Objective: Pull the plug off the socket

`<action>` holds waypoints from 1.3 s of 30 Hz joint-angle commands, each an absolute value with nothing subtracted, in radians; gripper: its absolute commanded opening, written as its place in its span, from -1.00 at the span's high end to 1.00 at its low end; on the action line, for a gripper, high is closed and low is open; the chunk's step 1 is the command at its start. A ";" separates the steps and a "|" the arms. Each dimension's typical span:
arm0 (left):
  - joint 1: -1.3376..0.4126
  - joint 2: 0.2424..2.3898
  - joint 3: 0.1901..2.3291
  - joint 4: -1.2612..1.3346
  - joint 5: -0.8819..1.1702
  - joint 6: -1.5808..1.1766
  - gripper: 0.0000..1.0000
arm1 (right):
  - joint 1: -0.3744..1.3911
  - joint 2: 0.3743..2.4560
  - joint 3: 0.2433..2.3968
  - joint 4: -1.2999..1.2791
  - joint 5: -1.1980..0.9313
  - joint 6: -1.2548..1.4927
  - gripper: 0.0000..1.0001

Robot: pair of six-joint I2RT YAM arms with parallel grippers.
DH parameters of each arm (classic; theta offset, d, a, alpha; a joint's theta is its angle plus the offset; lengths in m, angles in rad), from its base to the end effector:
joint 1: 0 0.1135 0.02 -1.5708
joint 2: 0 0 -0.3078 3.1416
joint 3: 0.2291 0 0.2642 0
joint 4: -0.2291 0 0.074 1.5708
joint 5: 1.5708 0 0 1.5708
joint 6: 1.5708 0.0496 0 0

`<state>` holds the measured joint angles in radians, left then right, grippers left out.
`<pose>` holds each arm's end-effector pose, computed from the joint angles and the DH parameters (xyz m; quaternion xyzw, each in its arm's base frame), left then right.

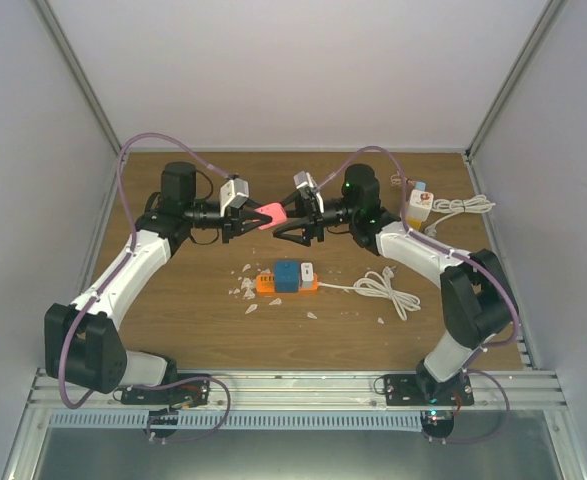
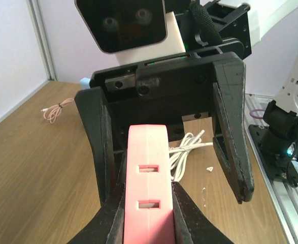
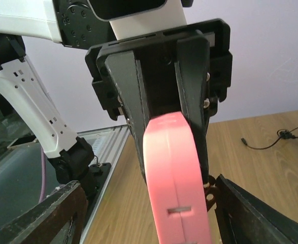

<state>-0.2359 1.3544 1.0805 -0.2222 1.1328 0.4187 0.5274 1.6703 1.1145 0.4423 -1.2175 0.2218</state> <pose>0.2826 -0.1141 0.3571 0.4931 0.5981 -0.4196 0.4722 0.3148 0.2372 0.3247 -0.4695 0.5470 0.5969 0.3523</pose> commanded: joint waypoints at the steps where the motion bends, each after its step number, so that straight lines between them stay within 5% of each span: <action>1: -0.238 1.336 1.069 -0.192 1.108 0.394 1.00 | 0.527 1.673 1.157 0.427 -1.266 0.184 -0.35; 16: -0.204 1.361 1.084 -0.191 1.089 0.361 0.94 | 0.535 1.648 1.141 0.338 -1.267 0.120 0.60; 23: -0.177 1.359 1.079 -0.235 1.121 0.380 0.45 | 0.532 1.652 1.149 0.342 -1.259 0.154 0.98; 30: -0.116 1.373 1.072 -0.278 1.193 0.395 -0.16 | 0.526 1.654 1.148 0.359 -1.253 0.178 0.99; 34: -0.115 1.397 1.074 -0.326 1.264 0.429 -0.16 | 0.525 1.657 1.144 0.361 -1.245 0.177 0.99; 39: -0.133 1.422 1.077 -0.328 1.301 0.431 0.10 | 0.525 1.662 1.142 0.373 -1.241 0.185 0.99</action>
<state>-0.1291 1.3949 1.0801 -0.3206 1.2663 0.4019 0.5243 1.6699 1.1324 0.3515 -1.2022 0.1730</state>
